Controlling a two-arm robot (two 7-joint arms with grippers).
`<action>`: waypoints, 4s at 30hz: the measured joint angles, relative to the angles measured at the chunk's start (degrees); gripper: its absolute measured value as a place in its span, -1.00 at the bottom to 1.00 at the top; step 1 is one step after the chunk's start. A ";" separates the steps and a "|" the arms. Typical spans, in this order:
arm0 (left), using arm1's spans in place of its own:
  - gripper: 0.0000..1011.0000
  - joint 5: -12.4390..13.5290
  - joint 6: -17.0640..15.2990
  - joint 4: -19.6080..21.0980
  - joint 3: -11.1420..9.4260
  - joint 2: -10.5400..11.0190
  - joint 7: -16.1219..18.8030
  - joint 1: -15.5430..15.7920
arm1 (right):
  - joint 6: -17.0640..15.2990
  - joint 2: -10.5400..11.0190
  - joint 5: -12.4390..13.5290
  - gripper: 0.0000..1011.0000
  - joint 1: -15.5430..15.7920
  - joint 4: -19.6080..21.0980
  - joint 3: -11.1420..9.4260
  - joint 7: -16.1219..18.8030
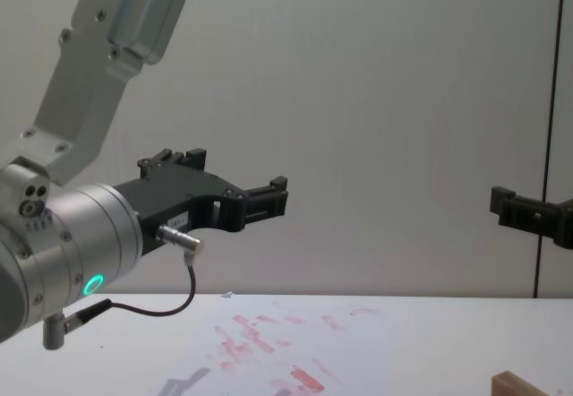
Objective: Use the one hand to pick up the stamp and affix it onto the A4 paper.
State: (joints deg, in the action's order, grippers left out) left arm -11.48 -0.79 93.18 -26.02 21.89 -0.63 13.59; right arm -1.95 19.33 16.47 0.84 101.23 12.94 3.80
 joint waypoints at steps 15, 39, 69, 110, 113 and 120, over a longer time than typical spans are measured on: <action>0.98 0.00 0.00 0.00 0.00 0.00 0.00 0.00 | 0.00 0.00 0.00 0.98 0.00 -0.01 0.01 0.02; 0.98 0.00 0.00 0.00 0.00 0.00 0.00 0.00 | -0.01 0.00 0.00 0.98 0.00 -0.01 0.00 0.02; 0.98 0.00 0.00 0.00 0.00 0.00 0.00 0.00 | -6.07 10.20 5.86 0.98 13.42 8.32 -4.19 -0.46; 0.98 0.00 0.00 0.00 0.00 0.00 0.01 0.00 | -12.98 1.05 -7.41 0.98 3.87 -3.84 1.54 4.99; 0.98 0.00 0.00 0.00 0.00 0.00 0.01 0.00 | -13.02 0.43 -8.10 0.98 3.08 -4.80 1.79 5.09; 0.98 0.00 0.00 0.00 0.00 0.00 0.01 0.00 | -13.07 -0.43 -9.11 0.79 2.01 -6.12 2.13 5.23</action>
State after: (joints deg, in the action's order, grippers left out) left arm -11.48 -0.79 93.17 -26.02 21.89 -0.62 13.59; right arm -15.01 18.90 7.36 2.85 95.11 15.07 9.04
